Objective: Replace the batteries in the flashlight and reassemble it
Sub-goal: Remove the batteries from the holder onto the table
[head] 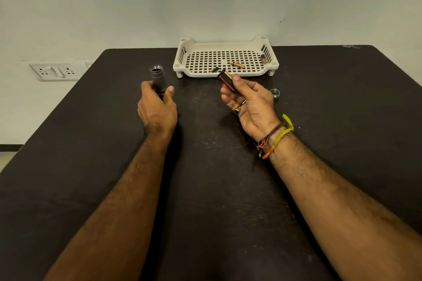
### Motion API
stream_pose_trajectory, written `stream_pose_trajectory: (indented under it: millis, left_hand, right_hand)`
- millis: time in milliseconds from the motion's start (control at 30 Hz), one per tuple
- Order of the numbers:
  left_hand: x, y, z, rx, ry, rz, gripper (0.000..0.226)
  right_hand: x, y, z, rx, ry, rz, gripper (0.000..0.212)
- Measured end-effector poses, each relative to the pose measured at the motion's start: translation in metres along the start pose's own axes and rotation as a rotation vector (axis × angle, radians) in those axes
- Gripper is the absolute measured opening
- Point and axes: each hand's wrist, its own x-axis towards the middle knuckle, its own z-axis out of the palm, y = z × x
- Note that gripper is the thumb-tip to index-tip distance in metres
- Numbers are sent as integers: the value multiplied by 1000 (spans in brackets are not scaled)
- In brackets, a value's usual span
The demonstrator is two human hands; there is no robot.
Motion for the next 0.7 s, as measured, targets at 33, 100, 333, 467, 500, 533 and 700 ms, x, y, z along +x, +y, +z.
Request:
stream_pose_trajectory:
  millis: [33, 100, 333, 467, 500, 533, 700]
  left_hand:
    - [-1, 0, -1, 0, 0, 1, 31]
    - [-2, 2, -1, -4, 0, -4, 42]
    - [-21, 31, -3, -113, 406, 685, 47]
    - [-45, 40, 18, -468, -275, 390, 38]
    - [-48, 39, 23, -547, -390, 299, 40]
    - [-48, 37, 28, -618, -455, 237, 40]
    - [-33, 28, 30, -836, -573, 25, 37]
  right_hand:
    - [0, 0, 0, -4, -7, 12, 11]
    - [0, -2, -1, 11, -17, 47, 12]
    - [1, -2, -3, 35, -42, 87, 16]
    - [-1, 3, -1, -94, -68, 33, 13]
    - [-2, 5, 1, -133, -63, 9, 13]
    - [-2, 8, 2, -178, -50, -25, 13]
    - [-2, 21, -1, -523, -11, -354, 15]
